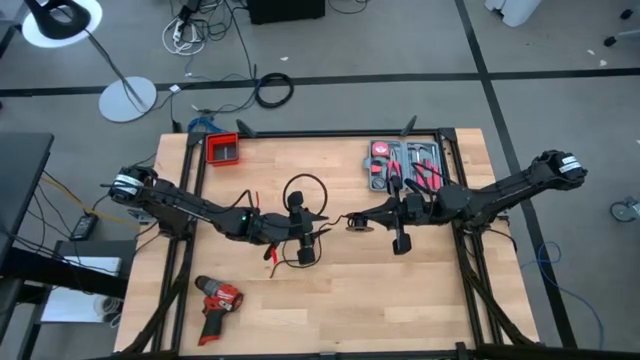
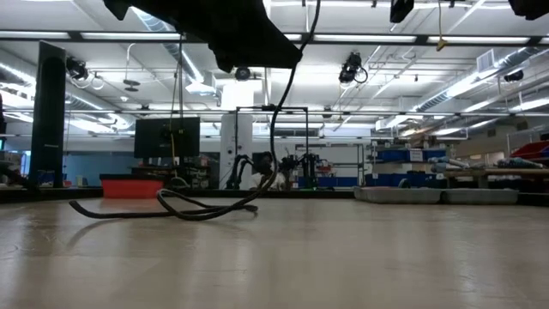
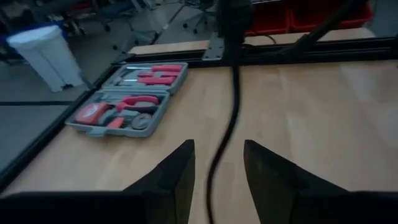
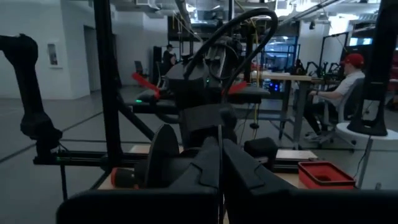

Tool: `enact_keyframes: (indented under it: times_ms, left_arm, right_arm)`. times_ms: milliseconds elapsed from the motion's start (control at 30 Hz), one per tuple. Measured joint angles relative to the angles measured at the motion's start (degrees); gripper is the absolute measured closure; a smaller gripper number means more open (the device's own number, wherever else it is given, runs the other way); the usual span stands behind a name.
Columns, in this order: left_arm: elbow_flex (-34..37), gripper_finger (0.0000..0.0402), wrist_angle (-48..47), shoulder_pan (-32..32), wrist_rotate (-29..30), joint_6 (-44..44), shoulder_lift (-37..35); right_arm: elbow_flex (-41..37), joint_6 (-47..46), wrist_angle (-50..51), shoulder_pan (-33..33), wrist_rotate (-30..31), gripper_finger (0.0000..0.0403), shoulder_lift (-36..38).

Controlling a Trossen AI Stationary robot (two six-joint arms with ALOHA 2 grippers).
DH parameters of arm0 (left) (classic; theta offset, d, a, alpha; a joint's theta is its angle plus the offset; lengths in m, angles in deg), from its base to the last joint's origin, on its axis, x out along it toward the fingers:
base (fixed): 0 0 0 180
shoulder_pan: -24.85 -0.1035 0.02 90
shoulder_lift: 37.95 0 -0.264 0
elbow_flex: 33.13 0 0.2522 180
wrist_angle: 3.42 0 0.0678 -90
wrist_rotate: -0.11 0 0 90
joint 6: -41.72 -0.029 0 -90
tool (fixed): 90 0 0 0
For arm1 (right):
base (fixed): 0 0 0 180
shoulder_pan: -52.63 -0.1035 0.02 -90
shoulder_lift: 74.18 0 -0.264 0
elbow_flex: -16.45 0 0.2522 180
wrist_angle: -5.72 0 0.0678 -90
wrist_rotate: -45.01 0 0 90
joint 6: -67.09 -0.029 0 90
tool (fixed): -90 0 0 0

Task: Coil cords
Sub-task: Coil the black wire onto the black spool

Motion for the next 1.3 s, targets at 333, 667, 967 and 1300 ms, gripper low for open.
enact_keyframes:
  times_ms: [333, 667, 967, 1300]
  left_arm:
    - [0.0, 0.0261, -0.3, -0.7, 2.3, -3.0, 0.8]
    - [-2.3, 0.0283, -0.5, -0.8, 1.8, -4.4, 2.8]
    - [-2.3, 0.0385, -3.6, -0.8, 1.7, -2.7, 2.7]
    - [-4.3, 0.0399, -4.1, -1.1, 2.3, 1.9, 2.7]
  right_arm:
    - [0.0, 0.3, -0.1, 0.0, -0.1, 0.0403, 0.0]
    - [0.0, 1.9, -1.4, 0.5, 0.2, 0.0403, -1.9]
    - [0.0, 2.5, -2.3, 0.5, 0.3, 0.0403, -1.9]
    - [0.0, 3.5, -3.4, 0.5, 3.8, 0.0403, -2.5]
